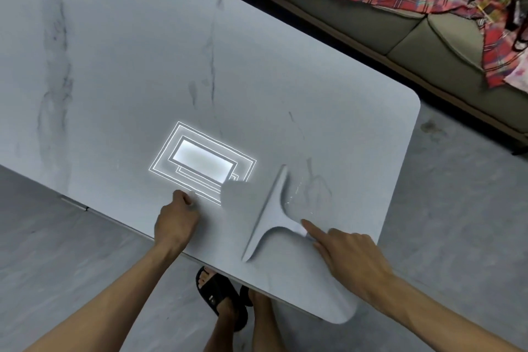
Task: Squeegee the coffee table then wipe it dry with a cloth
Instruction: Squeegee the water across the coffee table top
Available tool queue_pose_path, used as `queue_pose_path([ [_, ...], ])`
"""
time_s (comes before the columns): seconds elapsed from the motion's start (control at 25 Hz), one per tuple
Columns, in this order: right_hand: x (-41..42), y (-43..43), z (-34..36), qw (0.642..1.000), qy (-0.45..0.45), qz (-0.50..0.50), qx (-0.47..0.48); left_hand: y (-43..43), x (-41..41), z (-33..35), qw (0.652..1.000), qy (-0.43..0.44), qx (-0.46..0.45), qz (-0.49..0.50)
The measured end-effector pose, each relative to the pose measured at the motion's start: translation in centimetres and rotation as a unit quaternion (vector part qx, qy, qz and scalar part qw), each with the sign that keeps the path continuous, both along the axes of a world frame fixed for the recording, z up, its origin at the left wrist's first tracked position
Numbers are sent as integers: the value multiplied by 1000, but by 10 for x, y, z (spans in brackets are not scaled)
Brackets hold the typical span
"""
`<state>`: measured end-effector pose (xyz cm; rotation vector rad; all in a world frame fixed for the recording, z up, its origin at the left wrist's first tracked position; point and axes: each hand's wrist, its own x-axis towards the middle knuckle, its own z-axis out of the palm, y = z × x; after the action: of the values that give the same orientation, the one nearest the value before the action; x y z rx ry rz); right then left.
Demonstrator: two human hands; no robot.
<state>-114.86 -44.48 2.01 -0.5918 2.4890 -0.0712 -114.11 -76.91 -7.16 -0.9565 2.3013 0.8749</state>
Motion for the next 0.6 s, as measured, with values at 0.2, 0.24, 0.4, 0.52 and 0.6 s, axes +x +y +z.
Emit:
queue_pose_path([
  [0.2, -15, -129, -51, 960, 2, 273, -63, -49, 13, 11, 982, 60, -64, 169],
  [0.24, -18, -159, -56, 950, -3, 300, -83, -65, 16, 12, 976, 63, -76, 193],
  [0.4, -39, -254, -70, 951, -2, 274, -140, -118, 31, 14, 967, 48, -98, 232],
  [0.52, -58, -293, -79, 958, 21, 254, -130, -132, 32, 19, 971, 34, -80, 222],
  [0.6, -68, -312, -85, 961, 13, 249, -120, -137, 27, 23, 975, 41, -59, 210],
])
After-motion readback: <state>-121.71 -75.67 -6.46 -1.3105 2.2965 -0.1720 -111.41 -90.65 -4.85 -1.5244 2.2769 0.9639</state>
